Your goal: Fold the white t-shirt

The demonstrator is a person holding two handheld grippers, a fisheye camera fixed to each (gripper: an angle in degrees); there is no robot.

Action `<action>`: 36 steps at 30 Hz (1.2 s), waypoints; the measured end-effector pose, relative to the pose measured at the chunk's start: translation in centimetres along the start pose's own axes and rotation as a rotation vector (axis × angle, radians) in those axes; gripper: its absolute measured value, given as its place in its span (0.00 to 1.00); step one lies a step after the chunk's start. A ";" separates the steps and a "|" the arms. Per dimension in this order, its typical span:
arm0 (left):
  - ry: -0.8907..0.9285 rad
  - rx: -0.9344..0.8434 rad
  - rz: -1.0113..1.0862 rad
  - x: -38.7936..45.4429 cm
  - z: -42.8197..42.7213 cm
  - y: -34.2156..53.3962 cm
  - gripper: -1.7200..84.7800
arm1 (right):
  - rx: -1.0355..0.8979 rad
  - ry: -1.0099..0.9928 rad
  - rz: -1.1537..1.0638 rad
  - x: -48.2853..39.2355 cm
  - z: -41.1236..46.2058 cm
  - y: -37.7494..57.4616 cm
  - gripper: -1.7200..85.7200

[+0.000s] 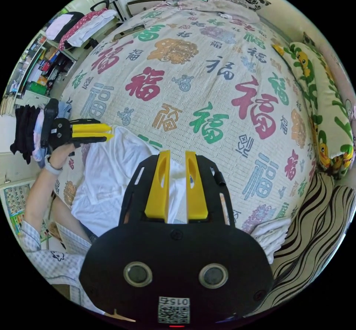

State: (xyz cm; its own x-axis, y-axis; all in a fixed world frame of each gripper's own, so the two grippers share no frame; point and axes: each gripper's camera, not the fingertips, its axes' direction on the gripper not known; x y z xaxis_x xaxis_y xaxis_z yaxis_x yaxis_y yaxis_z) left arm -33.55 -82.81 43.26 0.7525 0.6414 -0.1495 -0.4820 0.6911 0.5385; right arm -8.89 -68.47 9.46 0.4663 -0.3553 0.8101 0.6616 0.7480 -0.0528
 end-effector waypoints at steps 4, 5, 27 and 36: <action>-0.038 0.058 -0.017 0.1 -2.5 -0.8 0.10 | 0.010 0.011 -0.024 -1.2 -0.4 -1.4 0.11; -0.033 0.061 -0.013 0.2 -2.7 -1.0 0.11 | 0.018 -0.004 -0.038 -1.4 -0.3 -1.4 0.11; -0.078 -0.185 0.247 10.6 -4.4 -8.0 0.03 | -0.278 -0.186 -0.354 -6.1 12.0 -0.2 0.04; -0.148 -0.049 0.172 15.3 -14.2 -12.7 0.02 | -0.084 0.076 -0.193 -5.1 5.5 0.9 0.01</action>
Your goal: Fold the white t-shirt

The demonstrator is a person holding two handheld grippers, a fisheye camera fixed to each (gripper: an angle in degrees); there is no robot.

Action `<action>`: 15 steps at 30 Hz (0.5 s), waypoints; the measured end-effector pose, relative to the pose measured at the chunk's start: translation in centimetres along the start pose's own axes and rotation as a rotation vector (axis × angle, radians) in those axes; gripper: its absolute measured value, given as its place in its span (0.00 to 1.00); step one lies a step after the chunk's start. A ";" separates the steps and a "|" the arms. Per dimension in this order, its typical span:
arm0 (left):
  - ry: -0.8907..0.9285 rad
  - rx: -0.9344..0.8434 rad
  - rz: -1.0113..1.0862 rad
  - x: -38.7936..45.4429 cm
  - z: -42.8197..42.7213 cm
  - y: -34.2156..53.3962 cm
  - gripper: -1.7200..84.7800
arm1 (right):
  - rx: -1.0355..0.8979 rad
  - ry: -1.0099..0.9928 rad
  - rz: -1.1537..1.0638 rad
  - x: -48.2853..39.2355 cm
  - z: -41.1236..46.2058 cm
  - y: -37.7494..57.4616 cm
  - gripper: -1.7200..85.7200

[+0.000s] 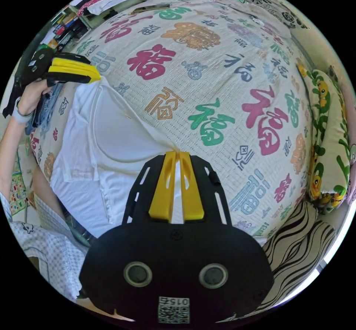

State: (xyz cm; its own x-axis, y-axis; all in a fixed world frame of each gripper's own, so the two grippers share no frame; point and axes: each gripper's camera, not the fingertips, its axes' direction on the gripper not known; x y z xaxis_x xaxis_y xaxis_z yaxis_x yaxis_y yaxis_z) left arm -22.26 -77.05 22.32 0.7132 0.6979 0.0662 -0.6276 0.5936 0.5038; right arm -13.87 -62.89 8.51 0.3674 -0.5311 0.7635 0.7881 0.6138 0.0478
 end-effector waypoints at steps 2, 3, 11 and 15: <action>-0.030 0.017 0.011 1.3 -1.9 -0.8 0.02 | 0.000 0.024 0.013 -0.1 -0.8 0.5 0.01; -0.047 0.020 0.016 2.3 -2.8 -1.1 0.02 | -0.002 0.043 0.023 -0.3 -1.1 1.0 0.01; -0.127 0.081 0.122 11.7 -8.7 4.6 0.02 | 0.058 0.039 -0.050 -4.0 -3.0 9.9 0.01; -0.088 0.173 0.189 19.6 -15.2 13.1 0.02 | 0.131 -0.040 -0.106 -7.7 -5.8 19.4 0.01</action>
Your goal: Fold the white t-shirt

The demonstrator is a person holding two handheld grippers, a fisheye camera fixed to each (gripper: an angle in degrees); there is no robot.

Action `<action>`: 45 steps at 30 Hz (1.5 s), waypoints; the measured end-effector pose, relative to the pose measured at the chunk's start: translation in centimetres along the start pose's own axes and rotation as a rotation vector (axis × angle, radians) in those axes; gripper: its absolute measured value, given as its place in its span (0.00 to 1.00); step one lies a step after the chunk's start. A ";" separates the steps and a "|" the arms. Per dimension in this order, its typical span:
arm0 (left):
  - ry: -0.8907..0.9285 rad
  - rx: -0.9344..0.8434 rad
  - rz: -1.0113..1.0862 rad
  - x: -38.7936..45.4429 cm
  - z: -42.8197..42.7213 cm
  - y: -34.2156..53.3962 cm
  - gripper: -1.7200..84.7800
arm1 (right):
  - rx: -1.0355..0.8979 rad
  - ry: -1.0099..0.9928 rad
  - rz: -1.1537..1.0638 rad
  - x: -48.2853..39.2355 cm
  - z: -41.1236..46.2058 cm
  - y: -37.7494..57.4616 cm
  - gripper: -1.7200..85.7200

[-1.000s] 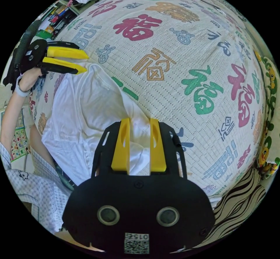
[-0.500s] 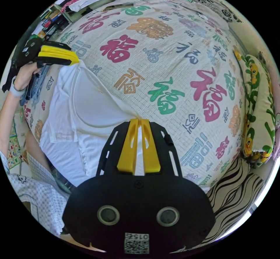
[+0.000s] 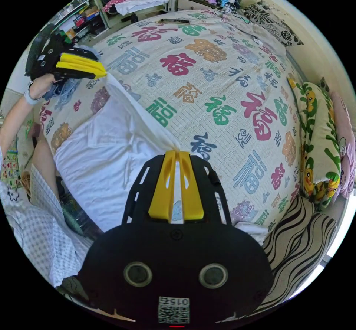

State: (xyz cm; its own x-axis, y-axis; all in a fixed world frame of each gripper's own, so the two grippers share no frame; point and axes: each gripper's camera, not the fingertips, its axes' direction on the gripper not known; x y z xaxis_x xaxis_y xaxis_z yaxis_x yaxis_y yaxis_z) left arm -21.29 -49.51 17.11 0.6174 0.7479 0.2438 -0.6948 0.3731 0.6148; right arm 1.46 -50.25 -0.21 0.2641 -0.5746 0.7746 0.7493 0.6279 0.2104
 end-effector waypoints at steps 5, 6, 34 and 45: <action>0.013 0.020 0.113 12.8 -8.9 6.9 0.02 | 0.105 -0.138 0.001 -6.4 -4.5 11.7 0.01; 0.037 0.009 0.141 16.1 -10.4 8.6 0.02 | 0.111 -0.149 -0.003 -8.2 -5.0 14.7 0.02; 0.143 -0.560 0.311 40.0 -8.3 23.7 0.03 | -0.227 -0.182 -0.022 -21.0 1.2 42.0 0.08; 0.375 -0.046 -0.624 12.9 -14.3 28.7 0.11 | 0.227 -0.546 0.651 -0.8 -4.9 47.5 0.12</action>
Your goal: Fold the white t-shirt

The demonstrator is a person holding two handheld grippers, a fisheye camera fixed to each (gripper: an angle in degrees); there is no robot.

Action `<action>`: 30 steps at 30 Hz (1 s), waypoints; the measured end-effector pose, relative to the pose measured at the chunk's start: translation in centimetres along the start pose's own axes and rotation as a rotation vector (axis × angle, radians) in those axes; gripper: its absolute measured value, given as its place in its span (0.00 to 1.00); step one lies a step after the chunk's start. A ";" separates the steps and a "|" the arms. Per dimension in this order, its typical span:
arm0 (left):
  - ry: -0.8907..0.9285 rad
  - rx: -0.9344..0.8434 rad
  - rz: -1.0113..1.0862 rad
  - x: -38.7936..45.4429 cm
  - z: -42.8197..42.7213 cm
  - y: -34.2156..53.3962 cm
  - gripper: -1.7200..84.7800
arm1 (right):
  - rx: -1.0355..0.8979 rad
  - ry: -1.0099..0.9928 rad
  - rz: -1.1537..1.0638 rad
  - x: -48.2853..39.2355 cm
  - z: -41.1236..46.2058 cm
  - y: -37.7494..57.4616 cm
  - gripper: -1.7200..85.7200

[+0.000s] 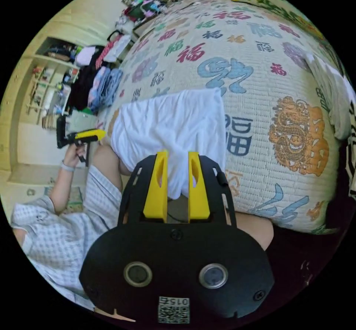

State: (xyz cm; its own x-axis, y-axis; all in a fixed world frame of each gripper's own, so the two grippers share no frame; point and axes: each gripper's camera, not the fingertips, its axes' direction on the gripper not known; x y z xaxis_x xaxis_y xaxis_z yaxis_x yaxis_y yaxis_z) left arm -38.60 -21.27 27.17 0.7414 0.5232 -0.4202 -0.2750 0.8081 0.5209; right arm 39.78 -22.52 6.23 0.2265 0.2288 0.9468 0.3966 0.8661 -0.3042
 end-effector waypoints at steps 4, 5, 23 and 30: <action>0.094 0.023 -0.246 -8.5 1.6 -3.5 0.13 | 0.010 -0.094 0.172 4.5 -0.7 -3.9 0.14; 0.100 0.018 -0.262 -9.2 1.9 -3.8 0.13 | -0.003 -0.104 0.188 4.9 -0.5 -4.4 0.13; 0.036 0.057 -0.191 -15.2 -1.9 -3.6 0.09 | -0.042 0.056 0.096 6.1 -6.6 -2.8 0.09; 0.124 -0.142 -0.063 -10.8 -0.2 3.9 0.12 | -0.219 0.010 -0.003 3.6 -5.9 4.7 0.11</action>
State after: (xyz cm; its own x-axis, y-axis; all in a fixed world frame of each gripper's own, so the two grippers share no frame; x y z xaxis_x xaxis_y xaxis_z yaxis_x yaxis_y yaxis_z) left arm -47.83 -23.73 33.56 0.6809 0.4927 -0.5418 -0.3206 0.8657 0.3844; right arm 47.69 -20.21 7.59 0.2335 0.2211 0.9469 0.5810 0.7491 -0.3182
